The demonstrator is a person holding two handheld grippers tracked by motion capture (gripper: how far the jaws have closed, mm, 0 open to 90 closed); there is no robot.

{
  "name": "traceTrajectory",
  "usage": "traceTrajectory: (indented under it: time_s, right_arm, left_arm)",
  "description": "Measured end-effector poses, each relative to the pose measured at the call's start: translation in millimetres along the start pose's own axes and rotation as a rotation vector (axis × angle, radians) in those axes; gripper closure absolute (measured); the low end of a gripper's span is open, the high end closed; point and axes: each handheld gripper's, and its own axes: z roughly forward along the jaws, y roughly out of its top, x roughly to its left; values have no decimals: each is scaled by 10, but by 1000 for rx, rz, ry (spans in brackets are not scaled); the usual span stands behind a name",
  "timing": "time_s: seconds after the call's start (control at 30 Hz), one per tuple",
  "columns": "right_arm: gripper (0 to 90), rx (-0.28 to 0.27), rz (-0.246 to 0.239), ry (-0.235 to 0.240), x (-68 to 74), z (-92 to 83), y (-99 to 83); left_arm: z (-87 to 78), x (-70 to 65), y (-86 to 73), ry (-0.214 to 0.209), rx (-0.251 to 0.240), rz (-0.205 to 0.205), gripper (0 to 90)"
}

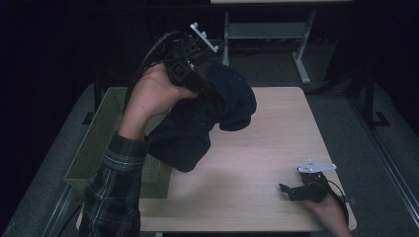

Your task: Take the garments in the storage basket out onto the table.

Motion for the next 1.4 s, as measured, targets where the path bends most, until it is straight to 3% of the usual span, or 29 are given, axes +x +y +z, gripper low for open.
traceTrajectory:
  time_s: [0.47,1.03,1.23,1.4]
  right_arm:
    - [60,-1,1,-3,1,0,-1]
    - [59,-1,5,1,5,-4,-1]
    - [60,-5,-3,1,-1,-1,0]
    - [60,-6,-2,2,0,0,-1]
  left_arm:
    - [632,-110,5,-127,28,10,754]
    - [1206,-466,216,-266,6,55,754]
    - [1477,-404,149,-291,24,35,753]
    - [1687,-296,54,-280,59,32,751]
